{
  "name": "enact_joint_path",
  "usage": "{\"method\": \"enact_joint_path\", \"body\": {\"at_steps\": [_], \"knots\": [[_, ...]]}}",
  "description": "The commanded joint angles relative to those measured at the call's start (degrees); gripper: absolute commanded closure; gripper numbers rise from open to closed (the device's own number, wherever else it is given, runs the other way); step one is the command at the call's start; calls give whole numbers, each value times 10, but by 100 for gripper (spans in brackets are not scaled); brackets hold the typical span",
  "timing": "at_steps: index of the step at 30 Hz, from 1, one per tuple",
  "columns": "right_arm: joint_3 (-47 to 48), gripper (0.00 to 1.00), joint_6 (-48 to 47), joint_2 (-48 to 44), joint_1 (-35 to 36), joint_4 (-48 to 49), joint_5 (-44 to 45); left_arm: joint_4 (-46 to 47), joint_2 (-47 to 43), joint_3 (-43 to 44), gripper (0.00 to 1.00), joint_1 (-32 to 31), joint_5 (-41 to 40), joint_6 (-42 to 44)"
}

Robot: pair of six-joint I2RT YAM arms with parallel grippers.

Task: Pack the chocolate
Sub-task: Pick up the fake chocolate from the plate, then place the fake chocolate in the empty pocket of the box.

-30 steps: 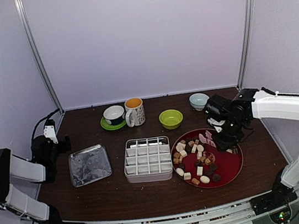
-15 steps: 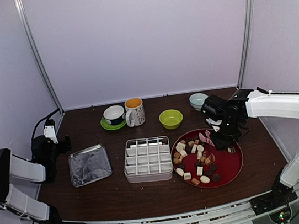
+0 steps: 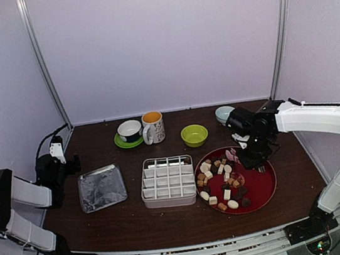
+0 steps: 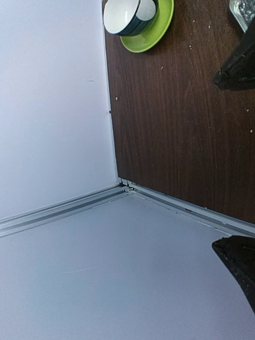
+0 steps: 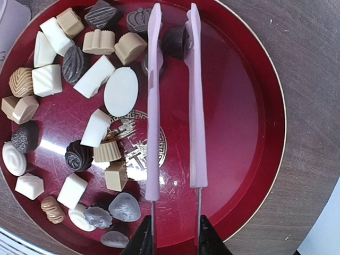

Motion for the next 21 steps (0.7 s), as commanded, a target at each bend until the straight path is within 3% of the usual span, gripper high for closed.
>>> {"method": "enact_joint_path", "body": {"at_steps": [1,11,21], "knots": [[34,77,-9,-30,-4,-4,-2,33,-1,5,2,5,6,6],[67,78,-18,-66,15,24,-76,33,-1,6,2,4,6,6],[102,78,-31,-37,87,115,-166,32,-1,5,2,4,6,6]]}}
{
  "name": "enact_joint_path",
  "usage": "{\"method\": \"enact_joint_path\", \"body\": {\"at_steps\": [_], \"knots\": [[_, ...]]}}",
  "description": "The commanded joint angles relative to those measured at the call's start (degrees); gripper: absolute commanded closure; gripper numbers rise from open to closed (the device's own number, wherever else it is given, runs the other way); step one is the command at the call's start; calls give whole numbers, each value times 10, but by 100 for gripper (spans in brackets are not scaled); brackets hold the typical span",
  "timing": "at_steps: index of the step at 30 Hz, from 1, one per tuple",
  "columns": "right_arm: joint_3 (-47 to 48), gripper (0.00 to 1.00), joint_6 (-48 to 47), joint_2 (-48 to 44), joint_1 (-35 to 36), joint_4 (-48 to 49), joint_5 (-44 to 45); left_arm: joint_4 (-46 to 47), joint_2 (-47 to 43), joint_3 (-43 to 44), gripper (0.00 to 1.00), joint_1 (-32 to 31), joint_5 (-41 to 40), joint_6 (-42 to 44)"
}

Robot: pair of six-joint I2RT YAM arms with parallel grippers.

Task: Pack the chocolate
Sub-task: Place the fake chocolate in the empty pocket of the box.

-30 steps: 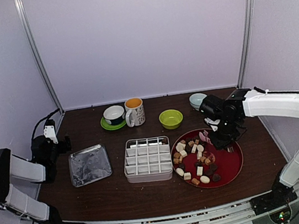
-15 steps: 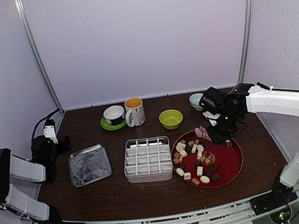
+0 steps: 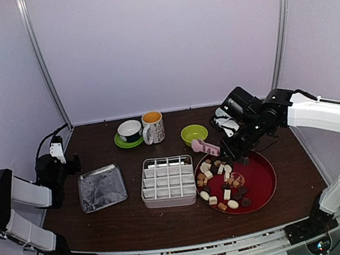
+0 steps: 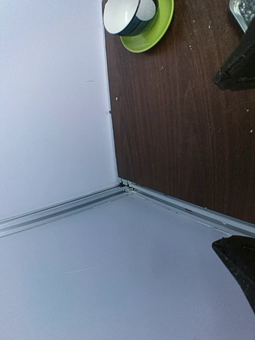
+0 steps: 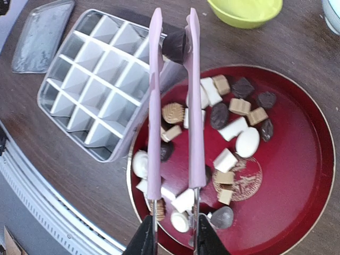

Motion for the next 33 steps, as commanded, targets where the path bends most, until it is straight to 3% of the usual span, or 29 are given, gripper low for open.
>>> {"method": "enact_joint_path", "body": {"at_steps": [1,15,33], "knots": [[36,78,-11,21,32,66,-36,32,-1,5,2,4,6,6],[104,78,-6,139,67,117,-8,34,-1,4,2,4,4,7],[110,67,-11,152,67,106,37,33,-2,5,2,4,6,6]]}}
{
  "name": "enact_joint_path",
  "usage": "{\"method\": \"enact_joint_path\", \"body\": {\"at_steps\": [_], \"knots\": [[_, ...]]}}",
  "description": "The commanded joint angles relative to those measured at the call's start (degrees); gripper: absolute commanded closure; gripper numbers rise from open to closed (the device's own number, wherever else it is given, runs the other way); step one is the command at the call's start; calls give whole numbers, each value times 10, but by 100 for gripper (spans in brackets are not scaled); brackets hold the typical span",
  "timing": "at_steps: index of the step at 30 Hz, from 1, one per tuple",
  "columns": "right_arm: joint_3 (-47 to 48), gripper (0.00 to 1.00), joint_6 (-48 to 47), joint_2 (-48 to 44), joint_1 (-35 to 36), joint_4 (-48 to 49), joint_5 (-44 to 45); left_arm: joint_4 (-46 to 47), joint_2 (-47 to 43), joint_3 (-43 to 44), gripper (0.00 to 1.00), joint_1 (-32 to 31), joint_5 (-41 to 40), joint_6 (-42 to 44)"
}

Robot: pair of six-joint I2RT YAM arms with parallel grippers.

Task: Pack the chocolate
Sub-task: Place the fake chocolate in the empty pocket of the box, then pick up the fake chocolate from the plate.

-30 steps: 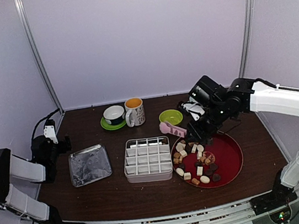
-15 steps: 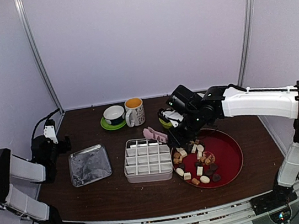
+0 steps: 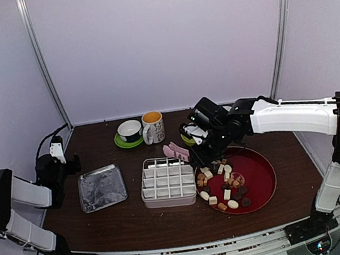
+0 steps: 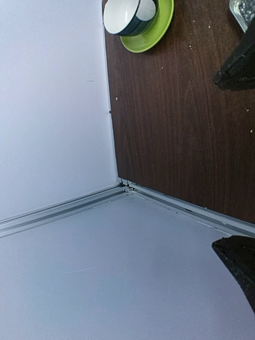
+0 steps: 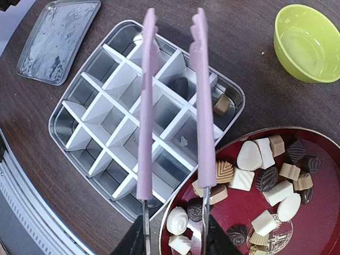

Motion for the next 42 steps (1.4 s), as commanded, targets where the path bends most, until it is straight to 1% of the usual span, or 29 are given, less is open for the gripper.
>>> {"method": "enact_joint_path", "body": {"at_steps": [1,7,11,17,23,26,31,34,42], "knots": [[20,67,-1,-5,3,6,22,33,-1,5,2,5,6,6],[10,67,4,-30,3,-2,36,33,-1,5,2,4,6,6],[-12,67,8,-65,3,-9,67,33,-2,5,2,5,6,6],[-61,68,17,-134,2,-26,122,33,-1,5,2,4,6,6],[-124,69,70,-195,3,-48,145,32,-2,5,2,4,6,6],[-155,68,87,-221,2,-59,138,32,-1,5,2,4,6,5],[-158,68,112,-225,2,-153,130,33,-1,5,2,4,6,6],[-168,68,125,-233,2,-186,125,32,-3,5,2,4,4,5],[-212,67,181,-272,2,-204,73,33,-1,5,2,5,6,6]]}}
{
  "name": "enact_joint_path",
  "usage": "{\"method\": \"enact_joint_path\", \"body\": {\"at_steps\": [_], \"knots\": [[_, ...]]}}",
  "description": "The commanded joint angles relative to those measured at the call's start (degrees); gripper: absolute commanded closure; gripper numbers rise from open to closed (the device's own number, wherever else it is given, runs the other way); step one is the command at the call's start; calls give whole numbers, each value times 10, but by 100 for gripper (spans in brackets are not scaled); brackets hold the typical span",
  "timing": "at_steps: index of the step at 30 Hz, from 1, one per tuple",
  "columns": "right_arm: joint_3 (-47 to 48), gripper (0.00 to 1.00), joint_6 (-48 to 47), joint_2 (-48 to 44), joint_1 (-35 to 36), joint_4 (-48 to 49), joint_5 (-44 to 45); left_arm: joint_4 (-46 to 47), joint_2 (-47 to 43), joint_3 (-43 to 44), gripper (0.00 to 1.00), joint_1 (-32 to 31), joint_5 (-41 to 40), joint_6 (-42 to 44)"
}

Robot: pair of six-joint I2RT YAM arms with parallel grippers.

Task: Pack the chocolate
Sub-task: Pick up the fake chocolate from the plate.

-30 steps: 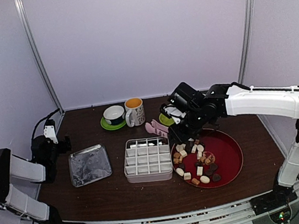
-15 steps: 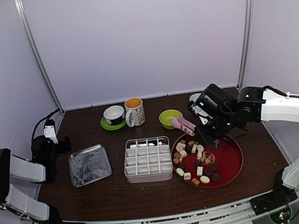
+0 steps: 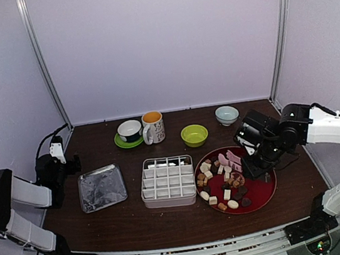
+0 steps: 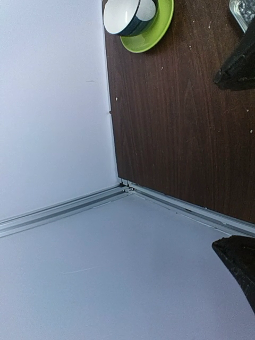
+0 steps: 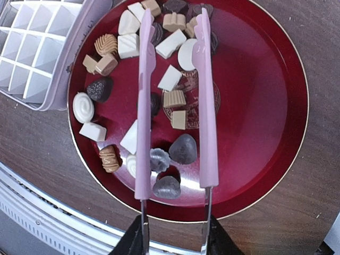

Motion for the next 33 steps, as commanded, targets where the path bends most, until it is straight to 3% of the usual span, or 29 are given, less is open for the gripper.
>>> {"method": "enact_joint_path", "body": {"at_steps": [1,21,33], "knots": [[-24,67,50,-21,1,-19,-31,33,-2,5,2,5,6,5],[-34,64,85,6,1,9,-53,33,-1,5,2,4,5,5],[-21,70,74,46,1,25,-45,33,-1,5,2,5,5,5]]}}
